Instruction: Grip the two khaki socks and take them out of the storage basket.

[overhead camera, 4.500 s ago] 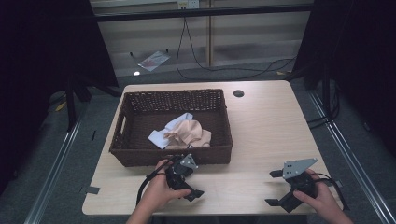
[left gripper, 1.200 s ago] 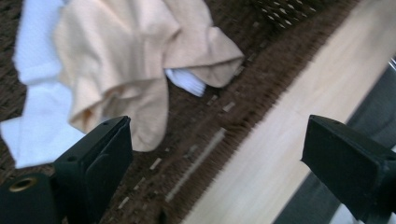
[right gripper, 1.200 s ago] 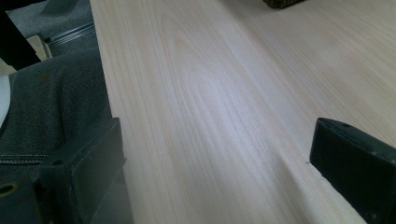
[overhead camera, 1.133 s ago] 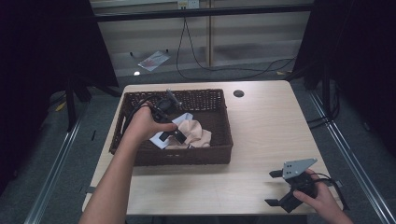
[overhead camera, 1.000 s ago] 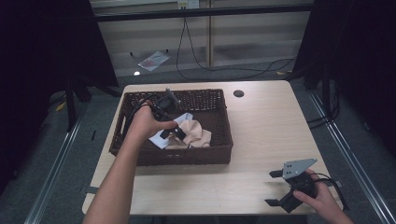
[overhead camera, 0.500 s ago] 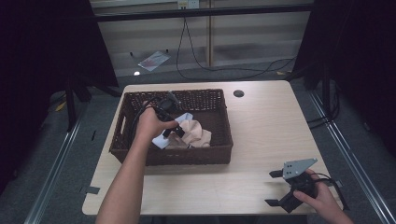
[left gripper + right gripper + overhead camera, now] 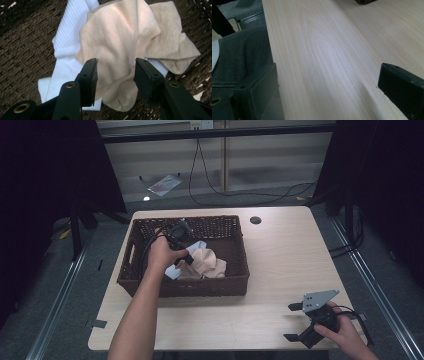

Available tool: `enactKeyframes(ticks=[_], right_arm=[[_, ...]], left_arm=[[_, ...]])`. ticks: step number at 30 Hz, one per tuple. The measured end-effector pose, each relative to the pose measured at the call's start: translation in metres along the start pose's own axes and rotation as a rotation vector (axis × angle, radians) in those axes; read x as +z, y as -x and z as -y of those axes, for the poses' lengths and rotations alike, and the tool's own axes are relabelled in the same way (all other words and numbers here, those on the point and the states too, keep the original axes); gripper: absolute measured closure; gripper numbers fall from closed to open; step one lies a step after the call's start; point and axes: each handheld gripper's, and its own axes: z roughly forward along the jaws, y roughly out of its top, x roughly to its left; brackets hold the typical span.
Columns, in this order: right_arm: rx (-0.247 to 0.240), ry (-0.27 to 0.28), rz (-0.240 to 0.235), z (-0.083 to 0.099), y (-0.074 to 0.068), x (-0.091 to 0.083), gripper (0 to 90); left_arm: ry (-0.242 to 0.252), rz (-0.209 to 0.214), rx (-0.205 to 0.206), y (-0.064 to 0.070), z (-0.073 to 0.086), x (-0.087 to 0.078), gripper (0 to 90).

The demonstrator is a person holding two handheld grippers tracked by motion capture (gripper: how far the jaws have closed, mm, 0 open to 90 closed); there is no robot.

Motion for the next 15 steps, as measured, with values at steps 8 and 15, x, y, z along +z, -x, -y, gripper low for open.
enactKeyframes(ticks=[8,15], right_arm=[[0.001,0.002,0.002,0.0,0.001,0.0,2.7],[-0.004,0.006,0.002,0.0,0.001,0.0,2.7]], left_arm=[[-0.009,-0.017,0.009,-0.001,-0.001,0.003,75.1],[-0.027,0.004,-0.013,0.005,-0.006,-0.008,87.8]])
